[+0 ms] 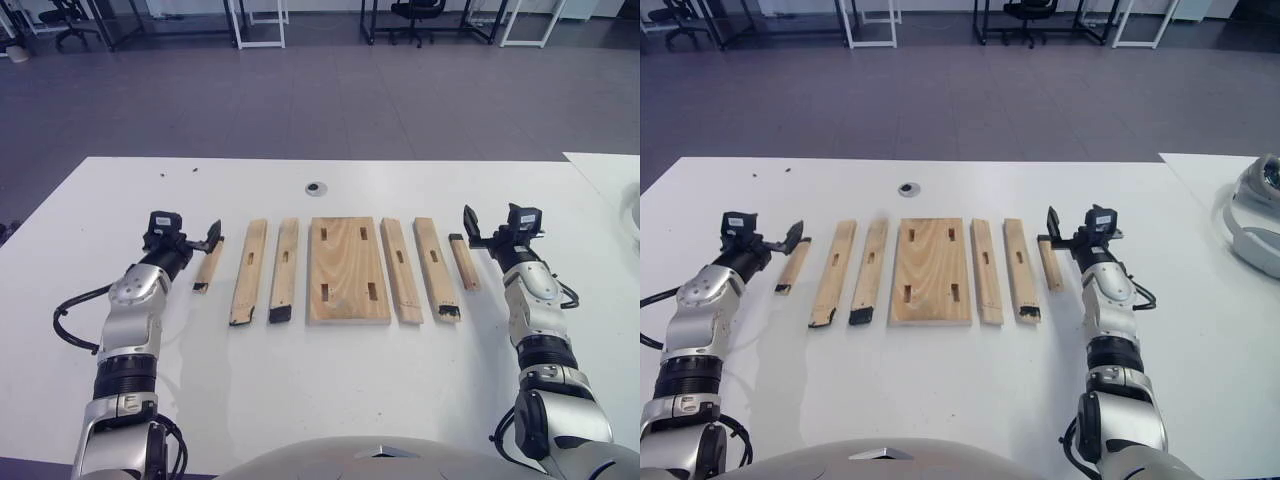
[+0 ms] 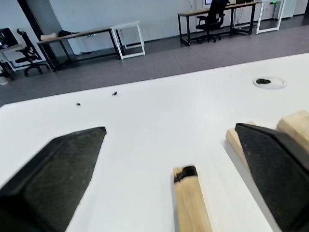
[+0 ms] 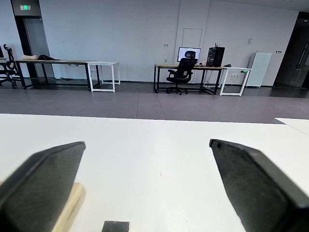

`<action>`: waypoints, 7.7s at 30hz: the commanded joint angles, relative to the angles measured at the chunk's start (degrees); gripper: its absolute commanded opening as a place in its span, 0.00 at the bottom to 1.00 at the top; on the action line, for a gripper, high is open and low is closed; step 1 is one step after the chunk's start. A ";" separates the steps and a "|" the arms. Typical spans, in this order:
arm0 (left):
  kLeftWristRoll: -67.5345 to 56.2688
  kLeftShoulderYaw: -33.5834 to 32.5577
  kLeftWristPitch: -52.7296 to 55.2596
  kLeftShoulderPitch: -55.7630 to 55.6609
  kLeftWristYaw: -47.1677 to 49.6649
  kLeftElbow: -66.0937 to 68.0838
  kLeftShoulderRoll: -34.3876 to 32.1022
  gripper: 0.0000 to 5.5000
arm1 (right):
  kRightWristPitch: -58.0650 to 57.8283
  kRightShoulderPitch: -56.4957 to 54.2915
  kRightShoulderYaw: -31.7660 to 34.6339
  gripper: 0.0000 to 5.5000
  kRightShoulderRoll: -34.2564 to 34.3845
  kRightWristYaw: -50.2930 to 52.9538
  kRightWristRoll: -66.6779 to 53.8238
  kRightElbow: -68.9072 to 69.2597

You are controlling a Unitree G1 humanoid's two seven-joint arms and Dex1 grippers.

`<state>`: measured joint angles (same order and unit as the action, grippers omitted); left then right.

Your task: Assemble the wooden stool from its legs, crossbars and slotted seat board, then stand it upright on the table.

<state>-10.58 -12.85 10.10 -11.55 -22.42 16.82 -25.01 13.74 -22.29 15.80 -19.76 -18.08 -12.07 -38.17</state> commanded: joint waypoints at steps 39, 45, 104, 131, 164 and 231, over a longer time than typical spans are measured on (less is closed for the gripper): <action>4.19 19.78 -17.04 -22.67 -13.08 -10.94 8.83 0.23 | -53.39 -18.55 1.12 0.62 24.58 7.44 -53.77 35.69; 6.03 20.80 -18.35 -21.77 -13.30 -10.94 8.40 0.23 | -52.68 -17.58 0.81 0.41 24.20 8.93 -52.00 35.14; 0.48 9.30 -3.42 -5.57 2.77 -15.83 10.13 0.51 | -21.26 15.84 -16.23 0.14 10.51 5.07 0.26 27.56; 1.46 10.41 -2.19 -5.03 4.78 -18.42 10.77 0.51 | -67.52 15.80 -16.46 0.73 10.59 14.00 -0.20 52.30; -60.95 -6.90 42.14 -17.79 19.80 -26.19 23.16 0.72 | -41.24 4.17 -20.17 0.38 4.20 -12.71 -6.73 61.33; -18.39 19.69 29.25 18.11 31.10 -53.77 7.27 0.18 | -28.27 22.08 -36.63 0.66 -8.07 -14.63 23.61 48.52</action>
<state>-33.55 2.72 34.58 3.05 10.32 -40.61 -13.42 -13.53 0.35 -20.60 -28.02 -32.41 11.23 10.99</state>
